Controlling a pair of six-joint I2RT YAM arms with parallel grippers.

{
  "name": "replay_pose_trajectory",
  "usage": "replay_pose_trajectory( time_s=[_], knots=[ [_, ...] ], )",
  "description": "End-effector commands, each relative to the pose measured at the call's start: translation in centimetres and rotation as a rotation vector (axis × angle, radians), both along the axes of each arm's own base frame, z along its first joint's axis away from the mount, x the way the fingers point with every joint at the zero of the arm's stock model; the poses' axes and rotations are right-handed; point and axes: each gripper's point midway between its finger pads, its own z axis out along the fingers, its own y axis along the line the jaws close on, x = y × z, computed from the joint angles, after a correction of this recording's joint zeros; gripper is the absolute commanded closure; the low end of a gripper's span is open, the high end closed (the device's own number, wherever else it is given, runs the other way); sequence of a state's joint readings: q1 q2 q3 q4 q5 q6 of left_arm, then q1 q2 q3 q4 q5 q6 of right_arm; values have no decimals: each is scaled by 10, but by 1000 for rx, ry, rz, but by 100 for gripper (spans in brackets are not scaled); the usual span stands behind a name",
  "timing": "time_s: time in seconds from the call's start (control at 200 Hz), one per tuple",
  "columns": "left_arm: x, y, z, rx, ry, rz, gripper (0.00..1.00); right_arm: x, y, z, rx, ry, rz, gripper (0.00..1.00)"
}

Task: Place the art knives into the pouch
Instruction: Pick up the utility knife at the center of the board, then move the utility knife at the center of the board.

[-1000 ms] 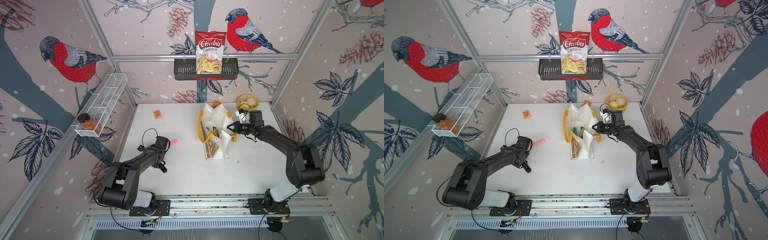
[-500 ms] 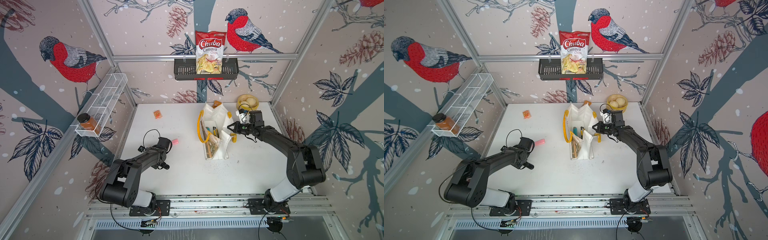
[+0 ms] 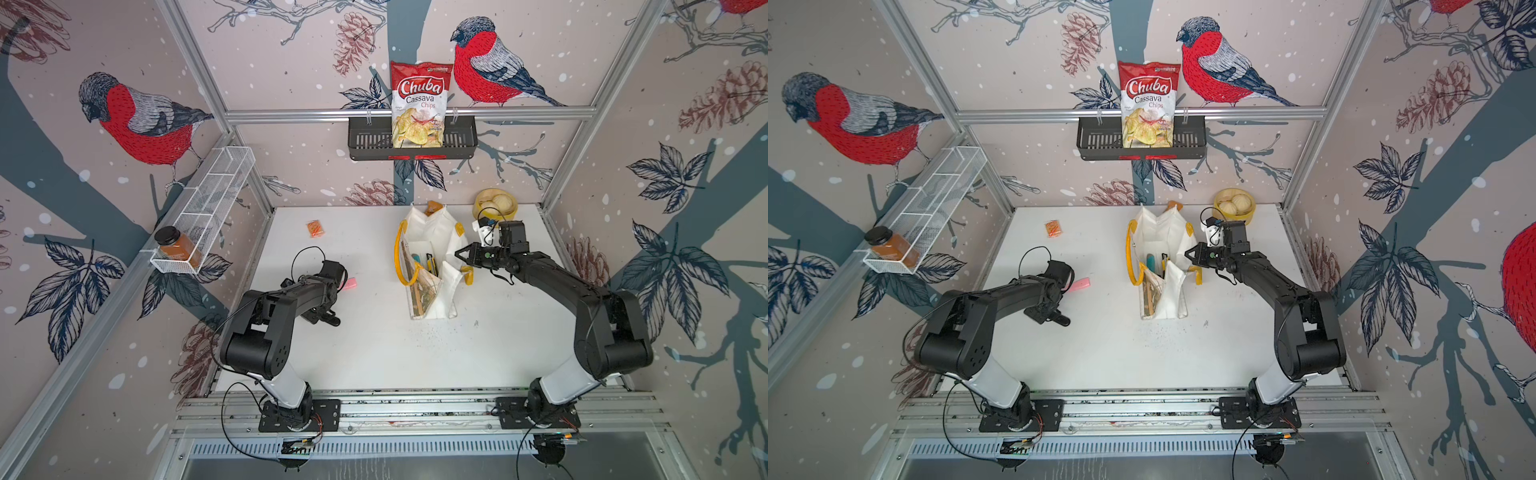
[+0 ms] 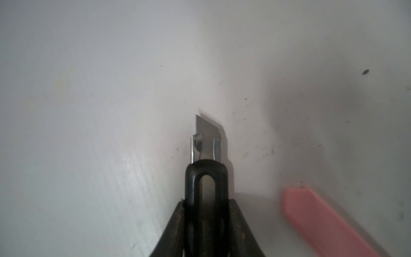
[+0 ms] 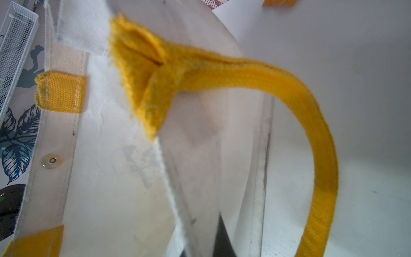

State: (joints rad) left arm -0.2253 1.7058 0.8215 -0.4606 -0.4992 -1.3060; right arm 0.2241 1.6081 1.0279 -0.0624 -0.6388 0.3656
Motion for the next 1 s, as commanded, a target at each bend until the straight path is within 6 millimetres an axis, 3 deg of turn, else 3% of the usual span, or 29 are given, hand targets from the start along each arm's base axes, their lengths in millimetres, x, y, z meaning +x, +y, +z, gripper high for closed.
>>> replay_pose_trajectory(
  time_s=[0.0,0.26,0.295,0.42,0.751,0.991],
  knots=[
    [2,-107,-35,-609,102,-95,71,-2,-1,0,-7,4,0,100],
    [37,-117,-39,-598,102,-157,71,-1,-3,-3,-11,12,-5,100],
    [51,-121,-32,-596,82,-183,71,-1,-3,-2,-11,10,-6,100],
    [69,-132,-27,-549,104,-289,72,-1,-5,0,-13,8,-11,100],
    [52,-133,-29,-497,190,-416,72,0,-5,-2,-12,10,-10,100],
    [67,-125,11,-430,122,-442,72,1,-5,-2,-12,12,-11,100]
  ],
)
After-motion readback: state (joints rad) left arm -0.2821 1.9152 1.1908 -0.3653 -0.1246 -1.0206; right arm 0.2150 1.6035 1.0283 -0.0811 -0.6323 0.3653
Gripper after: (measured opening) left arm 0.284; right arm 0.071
